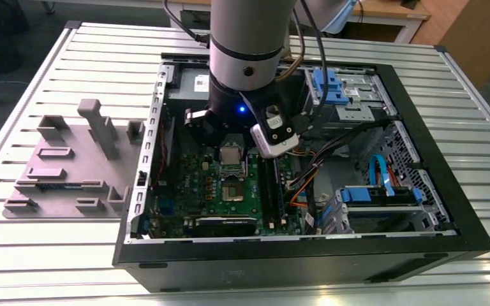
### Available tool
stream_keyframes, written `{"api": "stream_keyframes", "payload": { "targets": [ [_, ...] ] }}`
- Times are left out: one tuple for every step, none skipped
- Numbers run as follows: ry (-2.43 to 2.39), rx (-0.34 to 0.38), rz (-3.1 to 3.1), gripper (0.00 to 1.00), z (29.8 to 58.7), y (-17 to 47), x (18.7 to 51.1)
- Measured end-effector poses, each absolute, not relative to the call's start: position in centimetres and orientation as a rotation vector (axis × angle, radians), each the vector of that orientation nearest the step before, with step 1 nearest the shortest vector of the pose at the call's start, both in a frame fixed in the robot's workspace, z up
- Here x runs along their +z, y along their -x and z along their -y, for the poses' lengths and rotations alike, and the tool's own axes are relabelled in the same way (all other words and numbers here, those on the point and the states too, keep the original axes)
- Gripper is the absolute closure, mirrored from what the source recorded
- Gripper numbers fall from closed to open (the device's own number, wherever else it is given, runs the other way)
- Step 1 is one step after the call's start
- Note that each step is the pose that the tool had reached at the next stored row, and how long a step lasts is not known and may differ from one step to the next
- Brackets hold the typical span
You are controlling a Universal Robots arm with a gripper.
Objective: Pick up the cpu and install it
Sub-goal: 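Pick up the cpu and move it towards the insertion slot, then place the cpu into insertion slot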
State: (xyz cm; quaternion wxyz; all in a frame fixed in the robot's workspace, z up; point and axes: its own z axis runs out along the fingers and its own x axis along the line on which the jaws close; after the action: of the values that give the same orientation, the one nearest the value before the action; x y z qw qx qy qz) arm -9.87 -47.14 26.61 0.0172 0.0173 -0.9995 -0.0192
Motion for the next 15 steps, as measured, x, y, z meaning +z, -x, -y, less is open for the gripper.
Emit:
{"api": "stream_keyframes", "payload": {
  "targets": [
    [-0.054, -0.059, 3.106, 0.53, 47.14, 9.87, 26.60],
    [-0.054, -0.060, 3.106, 0.53, 47.14, 9.87, 26.48],
    [-0.054, -0.060, 3.106, 0.53, 47.14, 9.87, 26.37],
    [-0.054, -0.060, 3.106, 0.53, 47.14, 9.87, 26.37],
    [-0.054, -0.060, 3.106, 0.53, 47.14, 9.87, 26.37],
    [-0.054, -0.060, 3.106, 0.53, 47.14, 9.87, 26.33],
    [-0.054, -0.060, 3.106, 0.53, 47.14, 9.87, 26.33],
    [-0.054, -0.060, 3.106, 0.53, 47.14, 9.87, 26.30],
    [-0.054, -0.060, 3.106, 0.53, 47.14, 9.87, 26.27],
    [-0.054, -0.060, 3.106, 0.53, 47.14, 9.87, 26.27],
    [-0.054, -0.060, 3.106, 0.53, 47.14, 9.87, 26.27],
    [-0.054, -0.060, 3.106, 0.53, 47.14, 9.87, 26.27],
    [-0.054, -0.060, 3.106, 0.53, 47.14, 9.87, 26.27],
    [-0.054, -0.060, 3.106, 0.53, 47.14, 9.87, 26.26],
    [-0.054, -0.060, 3.106, 0.53, 47.14, 9.87, 26.26]
  ]
}}
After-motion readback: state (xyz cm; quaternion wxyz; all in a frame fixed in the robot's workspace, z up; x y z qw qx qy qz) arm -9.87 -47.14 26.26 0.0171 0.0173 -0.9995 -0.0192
